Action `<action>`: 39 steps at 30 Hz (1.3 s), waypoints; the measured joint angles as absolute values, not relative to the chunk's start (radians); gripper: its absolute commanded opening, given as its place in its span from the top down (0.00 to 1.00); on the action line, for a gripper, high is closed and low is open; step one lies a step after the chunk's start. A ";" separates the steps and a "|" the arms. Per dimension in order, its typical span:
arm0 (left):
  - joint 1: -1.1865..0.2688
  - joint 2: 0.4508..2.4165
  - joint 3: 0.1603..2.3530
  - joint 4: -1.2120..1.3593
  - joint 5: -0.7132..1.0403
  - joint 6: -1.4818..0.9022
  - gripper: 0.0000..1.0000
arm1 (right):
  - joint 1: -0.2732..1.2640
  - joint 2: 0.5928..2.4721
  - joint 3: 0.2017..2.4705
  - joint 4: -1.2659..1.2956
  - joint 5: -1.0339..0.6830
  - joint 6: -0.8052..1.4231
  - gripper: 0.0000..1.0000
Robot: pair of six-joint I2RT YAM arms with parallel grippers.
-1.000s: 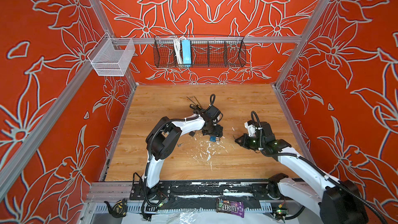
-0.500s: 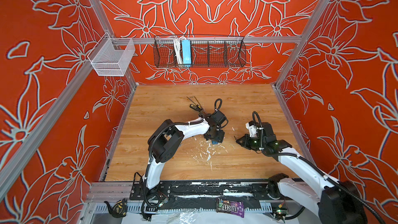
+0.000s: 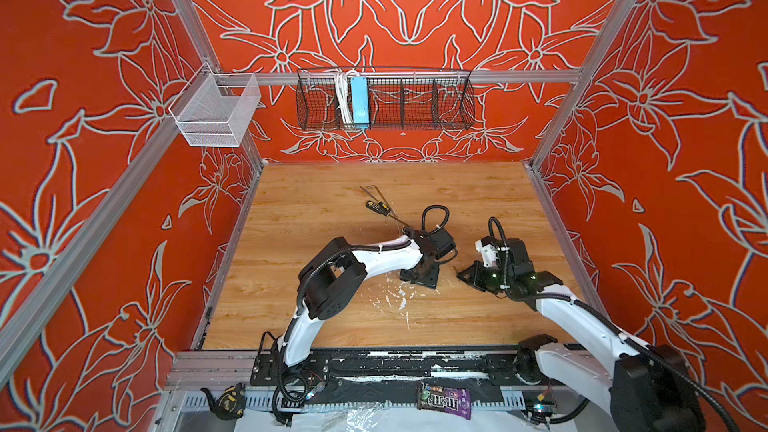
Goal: Unlock with the key
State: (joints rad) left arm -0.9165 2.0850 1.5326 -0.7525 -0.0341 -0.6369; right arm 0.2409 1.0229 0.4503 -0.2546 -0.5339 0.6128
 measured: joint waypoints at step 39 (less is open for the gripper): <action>-0.900 2.156 1.654 -0.857 -0.071 -0.783 0.84 | 0.219 1.020 0.440 -0.264 -0.635 0.583 1.00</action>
State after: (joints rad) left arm -0.9001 2.1559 1.6543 -0.8566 -0.0711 -0.7830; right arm 0.2188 1.0199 0.4404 -0.2642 -0.6346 0.5835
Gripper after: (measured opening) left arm 0.381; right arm 0.045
